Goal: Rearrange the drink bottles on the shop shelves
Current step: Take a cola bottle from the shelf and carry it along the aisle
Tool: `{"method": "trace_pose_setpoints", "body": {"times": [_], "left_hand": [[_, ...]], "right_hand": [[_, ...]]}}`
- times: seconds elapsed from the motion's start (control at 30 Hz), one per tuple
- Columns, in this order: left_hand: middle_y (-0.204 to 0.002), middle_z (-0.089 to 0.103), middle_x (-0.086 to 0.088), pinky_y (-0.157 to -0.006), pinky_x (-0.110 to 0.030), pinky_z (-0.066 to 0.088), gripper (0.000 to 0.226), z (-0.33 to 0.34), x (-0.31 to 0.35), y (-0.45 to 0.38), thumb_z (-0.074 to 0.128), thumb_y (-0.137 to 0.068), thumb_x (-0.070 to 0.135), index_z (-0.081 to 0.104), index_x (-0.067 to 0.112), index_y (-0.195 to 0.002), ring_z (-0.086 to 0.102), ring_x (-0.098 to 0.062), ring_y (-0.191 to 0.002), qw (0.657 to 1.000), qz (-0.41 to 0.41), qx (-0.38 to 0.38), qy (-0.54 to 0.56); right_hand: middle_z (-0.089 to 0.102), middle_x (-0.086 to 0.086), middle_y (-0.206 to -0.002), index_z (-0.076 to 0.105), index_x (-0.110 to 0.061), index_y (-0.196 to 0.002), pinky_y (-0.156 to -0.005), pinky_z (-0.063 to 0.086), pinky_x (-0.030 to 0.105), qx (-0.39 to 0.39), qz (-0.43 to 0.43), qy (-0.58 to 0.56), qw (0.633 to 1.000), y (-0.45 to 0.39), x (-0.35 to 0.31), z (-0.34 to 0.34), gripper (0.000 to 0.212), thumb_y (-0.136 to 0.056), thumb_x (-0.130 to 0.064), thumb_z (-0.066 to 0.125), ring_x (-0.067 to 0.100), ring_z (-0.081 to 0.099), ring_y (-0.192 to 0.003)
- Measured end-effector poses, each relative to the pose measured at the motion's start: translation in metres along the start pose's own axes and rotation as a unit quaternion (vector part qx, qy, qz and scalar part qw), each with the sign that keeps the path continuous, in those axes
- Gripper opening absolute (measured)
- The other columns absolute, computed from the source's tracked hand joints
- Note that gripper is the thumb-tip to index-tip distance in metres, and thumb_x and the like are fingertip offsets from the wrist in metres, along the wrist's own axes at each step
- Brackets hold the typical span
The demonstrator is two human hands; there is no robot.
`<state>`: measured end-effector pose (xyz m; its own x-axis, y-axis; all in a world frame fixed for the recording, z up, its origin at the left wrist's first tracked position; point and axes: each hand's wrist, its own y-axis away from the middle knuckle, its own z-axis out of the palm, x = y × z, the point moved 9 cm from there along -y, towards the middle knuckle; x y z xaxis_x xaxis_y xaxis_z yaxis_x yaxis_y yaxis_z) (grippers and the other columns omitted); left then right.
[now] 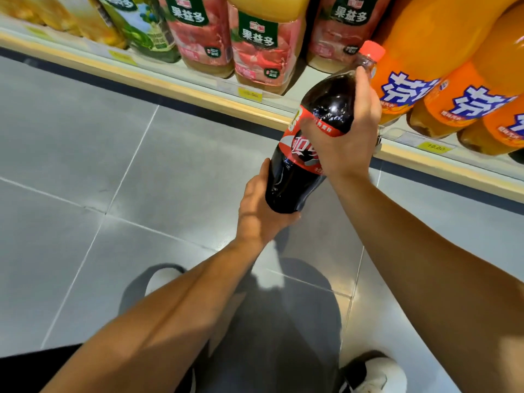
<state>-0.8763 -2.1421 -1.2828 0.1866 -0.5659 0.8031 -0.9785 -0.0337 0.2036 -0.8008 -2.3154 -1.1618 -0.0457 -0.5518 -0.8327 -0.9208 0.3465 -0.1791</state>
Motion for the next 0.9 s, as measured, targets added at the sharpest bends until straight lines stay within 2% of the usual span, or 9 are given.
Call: {"method": "trace_pose_setpoints", "body": {"times": [0.1,0.23,0.33,0.43,0.57,0.7,0.77,0.83,0.9], "left_hand": [[-0.136,0.048,0.011,-0.100,-0.012,0.042,0.117,-0.052,0.015,0.027,0.093,-0.059,0.034,0.024,0.040,-0.153,0.048,0.000,-0.119,0.999,-0.042,-0.023,0.012],[-0.136,0.051,-0.002,-0.098,-0.023,0.048,0.113,-0.152,0.080,0.076,0.090,-0.063,0.040,0.023,0.031,-0.154,0.053,-0.015,-0.118,0.995,-0.065,-0.064,-0.046],[-0.130,0.052,0.004,-0.092,-0.003,0.039,0.094,-0.236,0.135,0.121,0.085,-0.077,0.022,0.030,0.025,-0.153,0.055,0.000,-0.116,0.991,-0.125,-0.051,-0.019],[-0.136,0.049,-0.005,-0.103,-0.023,0.041,0.118,-0.299,0.190,0.164,0.083,-0.055,0.041,0.024,0.028,-0.157,0.054,-0.020,-0.123,0.987,-0.143,-0.056,-0.051],[-0.138,0.046,-0.005,-0.105,-0.025,0.041,0.119,-0.394,0.267,0.236,0.078,-0.048,0.042,0.026,0.035,-0.155,0.055,-0.025,-0.122,0.984,-0.172,-0.024,-0.035],[-0.142,0.043,-0.002,-0.108,-0.026,0.041,0.120,-0.464,0.317,0.300,0.083,-0.051,0.044,0.023,0.041,-0.154,0.053,-0.023,-0.125,0.979,-0.202,0.032,-0.008],[-0.142,0.044,-0.002,-0.106,-0.022,0.038,0.120,-0.494,0.332,0.325,0.087,-0.055,0.041,0.022,0.041,-0.155,0.052,-0.023,-0.126,0.975,-0.214,0.058,-0.005],[-0.141,0.046,-0.003,-0.101,-0.016,0.034,0.120,-0.522,0.341,0.345,0.088,-0.056,0.038,0.021,0.041,-0.156,0.052,-0.023,-0.126,0.972,-0.221,0.083,-0.007],[-0.139,0.048,-0.003,-0.098,-0.012,0.032,0.120,-0.549,0.340,0.364,0.089,-0.057,0.035,0.021,0.040,-0.156,0.051,-0.021,-0.126,0.966,-0.234,0.108,0.002]], "right_hand": [[0.038,0.007,-0.147,0.033,-0.021,-0.151,-0.093,0.021,-0.008,-0.005,0.043,-0.007,0.999,0.011,-0.039,-0.013,0.095,-0.071,-0.042,0.080,0.012,0.035,-0.135],[0.039,0.007,-0.146,0.032,-0.021,-0.152,-0.085,0.022,-0.010,-0.037,0.108,-0.041,0.993,0.030,-0.133,-0.037,0.093,-0.074,-0.034,0.082,-0.002,0.033,-0.121],[0.041,0.003,-0.143,0.033,-0.025,-0.151,-0.089,0.030,-0.004,-0.066,0.125,-0.071,0.987,0.039,-0.224,-0.066,0.094,-0.072,-0.035,0.082,-0.003,0.039,-0.118],[0.040,-0.007,-0.139,0.035,-0.032,-0.148,-0.095,0.028,-0.001,-0.086,0.141,-0.087,0.982,0.050,-0.302,-0.097,0.090,-0.070,-0.040,0.080,-0.016,0.037,-0.116],[0.034,0.005,-0.151,0.031,-0.032,-0.151,-0.090,0.029,-0.005,-0.140,0.135,-0.092,0.977,0.070,-0.423,-0.143,0.092,-0.073,-0.037,0.080,0.000,0.038,-0.122],[0.024,0.000,-0.158,0.023,-0.040,-0.152,-0.099,0.029,0.013,-0.225,0.114,-0.081,0.964,0.087,-0.528,-0.169,0.092,-0.079,-0.039,0.079,0.010,0.033,-0.136],[0.026,0.004,-0.156,0.024,-0.037,-0.152,-0.097,0.026,0.010,-0.249,0.082,-0.078,0.962,0.095,-0.575,-0.174,0.091,-0.080,-0.038,0.078,0.015,0.032,-0.139],[0.024,0.004,-0.157,0.024,-0.035,-0.153,-0.096,0.023,0.007,-0.272,0.043,-0.081,0.958,0.106,-0.617,-0.173,0.092,-0.079,-0.034,0.079,0.014,0.027,-0.141],[0.021,-0.001,-0.160,0.025,-0.033,-0.153,-0.097,0.020,0.010,-0.291,0.028,-0.081,0.953,0.120,-0.653,-0.165,0.093,-0.079,-0.031,0.080,0.004,0.024,-0.136]]}}
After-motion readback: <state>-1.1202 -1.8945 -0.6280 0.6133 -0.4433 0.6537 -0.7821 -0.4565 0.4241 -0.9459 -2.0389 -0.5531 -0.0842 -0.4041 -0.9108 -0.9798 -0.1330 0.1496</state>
